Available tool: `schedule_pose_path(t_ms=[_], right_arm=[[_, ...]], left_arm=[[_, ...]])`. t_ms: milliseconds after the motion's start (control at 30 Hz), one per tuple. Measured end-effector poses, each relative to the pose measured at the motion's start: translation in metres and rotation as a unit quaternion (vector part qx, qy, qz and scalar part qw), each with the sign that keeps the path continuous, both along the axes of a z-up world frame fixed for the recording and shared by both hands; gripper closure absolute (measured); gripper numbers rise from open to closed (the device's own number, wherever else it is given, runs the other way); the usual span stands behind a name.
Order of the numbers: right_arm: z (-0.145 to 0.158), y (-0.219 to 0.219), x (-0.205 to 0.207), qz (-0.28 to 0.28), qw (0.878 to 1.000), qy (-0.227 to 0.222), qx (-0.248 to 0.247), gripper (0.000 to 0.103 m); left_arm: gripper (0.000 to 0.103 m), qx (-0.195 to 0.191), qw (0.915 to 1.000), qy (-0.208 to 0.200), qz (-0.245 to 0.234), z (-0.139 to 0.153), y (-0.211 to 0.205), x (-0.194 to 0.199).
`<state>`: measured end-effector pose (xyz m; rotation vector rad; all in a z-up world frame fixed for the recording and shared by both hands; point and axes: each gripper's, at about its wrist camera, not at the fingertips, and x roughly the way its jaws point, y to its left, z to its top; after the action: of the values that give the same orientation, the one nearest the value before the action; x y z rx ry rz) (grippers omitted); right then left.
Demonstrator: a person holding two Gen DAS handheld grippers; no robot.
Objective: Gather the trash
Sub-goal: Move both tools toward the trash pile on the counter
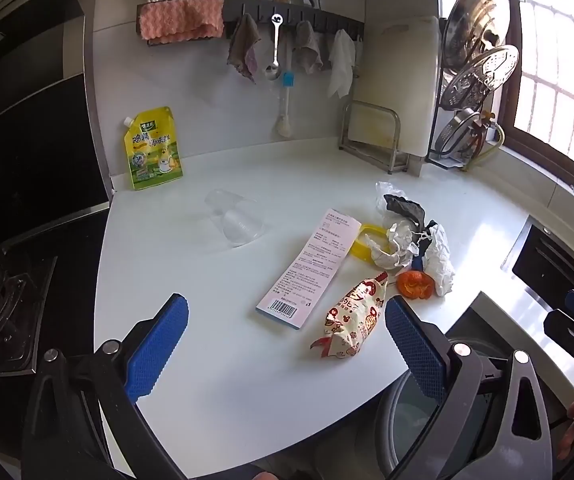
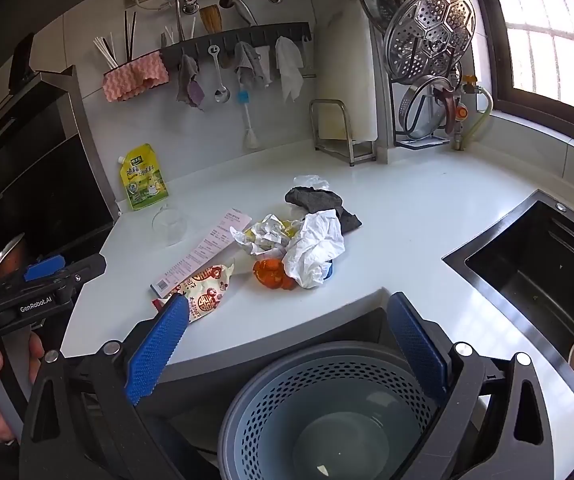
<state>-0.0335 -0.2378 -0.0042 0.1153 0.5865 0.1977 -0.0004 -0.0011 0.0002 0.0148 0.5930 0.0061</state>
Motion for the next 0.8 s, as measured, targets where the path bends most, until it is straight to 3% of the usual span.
schedule_pose_path(t_ms=[33, 67, 300, 800], right_arm=[[0.0, 0.0, 0.0, 0.0, 1.0, 0.0, -0.001, 0.009], [0.0, 0.0, -0.001, 0.0, 1.0, 0.0, -0.001, 0.009], [-0.004, -0.002, -0.001, 0.001, 1.0, 0.004, 0.001, 0.009], [-0.011, 0.0, -0.001, 0.004, 1.0, 0.011, 0.003, 0.009]], left_arm=[[0.006, 0.002, 1.0, -0.001, 0.0, 0.0, -0.001, 0.0], [0.006, -0.02, 0.9998, 0.002, -0.001, 0.0, 0.002, 0.0], [0.006, -0.026, 0.9996, 0.0, 0.009, 0.001, 0.005, -0.004], [0.006, -0.015, 0.9998, 0.009, 0.011, 0.001, 0.009, -0.001]])
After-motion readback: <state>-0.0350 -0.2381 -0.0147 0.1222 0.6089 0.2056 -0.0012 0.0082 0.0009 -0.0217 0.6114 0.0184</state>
